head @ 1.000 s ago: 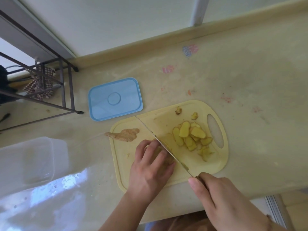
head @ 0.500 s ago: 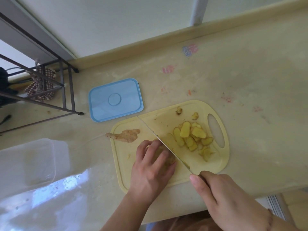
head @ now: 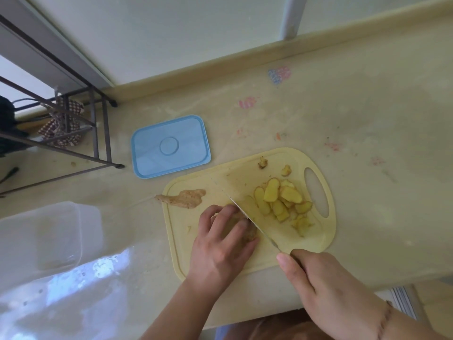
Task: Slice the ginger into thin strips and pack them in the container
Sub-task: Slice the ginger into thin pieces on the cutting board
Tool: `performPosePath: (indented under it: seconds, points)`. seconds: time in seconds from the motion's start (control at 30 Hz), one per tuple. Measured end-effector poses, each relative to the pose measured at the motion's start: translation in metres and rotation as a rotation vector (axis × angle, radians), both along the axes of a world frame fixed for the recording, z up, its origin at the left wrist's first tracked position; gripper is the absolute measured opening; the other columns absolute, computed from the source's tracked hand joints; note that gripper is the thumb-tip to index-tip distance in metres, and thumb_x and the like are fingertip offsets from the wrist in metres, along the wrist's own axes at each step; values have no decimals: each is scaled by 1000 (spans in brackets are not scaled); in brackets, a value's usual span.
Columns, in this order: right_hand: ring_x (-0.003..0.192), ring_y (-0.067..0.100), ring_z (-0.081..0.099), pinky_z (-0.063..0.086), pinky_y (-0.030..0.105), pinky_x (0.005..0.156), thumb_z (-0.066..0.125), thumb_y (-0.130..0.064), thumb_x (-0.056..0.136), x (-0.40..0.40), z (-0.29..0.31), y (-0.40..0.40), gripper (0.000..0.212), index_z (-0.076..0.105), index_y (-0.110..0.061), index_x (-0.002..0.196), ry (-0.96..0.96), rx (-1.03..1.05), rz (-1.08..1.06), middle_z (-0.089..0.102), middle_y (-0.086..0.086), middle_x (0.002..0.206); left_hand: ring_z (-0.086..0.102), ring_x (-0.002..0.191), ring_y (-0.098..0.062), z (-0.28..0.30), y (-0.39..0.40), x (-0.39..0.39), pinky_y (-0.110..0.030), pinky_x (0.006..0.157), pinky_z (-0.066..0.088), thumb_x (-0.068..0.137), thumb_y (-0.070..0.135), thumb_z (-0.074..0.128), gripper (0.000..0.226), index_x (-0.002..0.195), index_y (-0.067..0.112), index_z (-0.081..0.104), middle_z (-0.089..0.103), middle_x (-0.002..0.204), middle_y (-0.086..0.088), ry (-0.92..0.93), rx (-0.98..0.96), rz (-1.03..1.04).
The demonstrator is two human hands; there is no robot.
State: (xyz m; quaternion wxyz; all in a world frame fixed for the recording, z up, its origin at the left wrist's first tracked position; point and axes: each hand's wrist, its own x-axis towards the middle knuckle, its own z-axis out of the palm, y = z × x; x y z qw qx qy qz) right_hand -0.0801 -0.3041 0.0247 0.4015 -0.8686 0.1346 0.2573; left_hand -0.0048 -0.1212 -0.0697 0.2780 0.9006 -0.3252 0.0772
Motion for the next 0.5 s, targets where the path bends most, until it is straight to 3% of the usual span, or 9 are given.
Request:
performPosePath:
  seconds: [0.1, 0.27, 0.4, 0.5]
  points:
    - [56, 10, 46, 35, 25, 53, 14, -69, 81, 5, -4, 1, 56, 38, -22, 61, -32, 17, 12, 41, -1, 51, 55, 102, -37, -1, -1, -1, -36, 94, 46, 82, 28, 84, 22, 94, 12, 76, 66, 115, -9, 3, -16, 2]
    - [57, 8, 47, 35, 24, 53, 13, -68, 83, 5, -8, 1, 56, 38, -23, 61, -60, 24, 10, 44, -1, 51, 55, 102, -38, -2, -1, -1, -36, 94, 46, 81, 28, 84, 23, 96, 12, 77, 66, 116, -9, 5, -7, 0]
    - [60, 8, 48, 34, 24, 54, 9, -70, 83, -6, -8, -2, 58, 36, -24, 61, -49, 24, 21, 55, -20, 61, 55, 102, -38, -3, 0, -2, -36, 96, 46, 82, 26, 83, 21, 95, 11, 76, 66, 116, -11, -19, -20, -1]
    - [52, 10, 45, 34, 24, 54, 13, -68, 83, 7, -15, 3, 56, 40, -24, 62, -65, 7, 45, 45, -4, 52, 54, 103, -36, -6, 0, 0, -39, 94, 47, 83, 29, 82, 24, 95, 9, 77, 66, 115, -11, -35, -47, -6]
